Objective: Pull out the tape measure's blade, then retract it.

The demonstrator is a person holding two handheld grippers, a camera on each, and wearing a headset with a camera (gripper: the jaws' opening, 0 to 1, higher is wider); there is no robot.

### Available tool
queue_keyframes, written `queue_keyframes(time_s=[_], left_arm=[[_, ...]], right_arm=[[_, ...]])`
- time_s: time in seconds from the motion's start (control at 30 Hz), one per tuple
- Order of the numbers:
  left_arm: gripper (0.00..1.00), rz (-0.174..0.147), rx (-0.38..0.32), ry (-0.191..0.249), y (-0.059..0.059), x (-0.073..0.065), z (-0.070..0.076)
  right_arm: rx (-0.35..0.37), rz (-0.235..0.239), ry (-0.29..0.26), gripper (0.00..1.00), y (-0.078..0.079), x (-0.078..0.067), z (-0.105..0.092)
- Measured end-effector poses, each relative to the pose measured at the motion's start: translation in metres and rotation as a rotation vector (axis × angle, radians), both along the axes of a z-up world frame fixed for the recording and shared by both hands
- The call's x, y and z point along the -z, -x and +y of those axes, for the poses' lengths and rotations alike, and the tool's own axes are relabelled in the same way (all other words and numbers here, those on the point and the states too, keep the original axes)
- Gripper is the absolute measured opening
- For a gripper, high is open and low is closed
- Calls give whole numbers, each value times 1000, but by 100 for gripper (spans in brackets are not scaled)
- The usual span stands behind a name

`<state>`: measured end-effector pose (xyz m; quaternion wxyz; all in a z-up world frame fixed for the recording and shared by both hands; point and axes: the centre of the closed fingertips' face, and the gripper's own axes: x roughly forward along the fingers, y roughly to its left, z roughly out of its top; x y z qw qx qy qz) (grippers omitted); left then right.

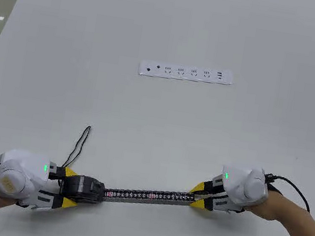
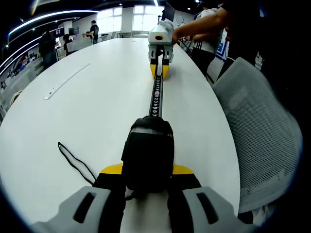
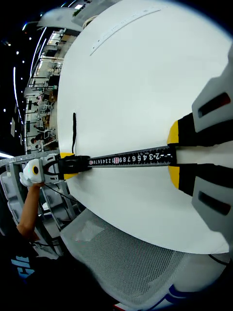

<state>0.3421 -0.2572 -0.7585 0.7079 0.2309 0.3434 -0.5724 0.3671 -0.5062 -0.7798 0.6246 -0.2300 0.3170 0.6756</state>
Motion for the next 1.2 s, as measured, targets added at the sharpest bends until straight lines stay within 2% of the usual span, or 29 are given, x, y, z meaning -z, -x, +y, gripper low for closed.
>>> queue_keyframes(time_s=[0.87,0.97,1.03,1.1,1.13,1.2], left_arm=[[29,-1,8,-6,0,0,-1],[29,0,8,-5,0,1,-1],[29,0,8,-6,0,1,-1],[29,2,7,-4,0,0,-2],[29,1,7,-5,-1,0,-2],[29,-1,9,-6,0,0,-2]], right_arm=[[25,-9,16,10,0,1,-14],[19,-18,22,11,1,0,-14],[14,-49,29,11,-1,1,-13],[18,-47,32,12,-1,1,-13],[10,-66,39,12,-1,2,-13],[11,-64,45,12,1,2,-13]])
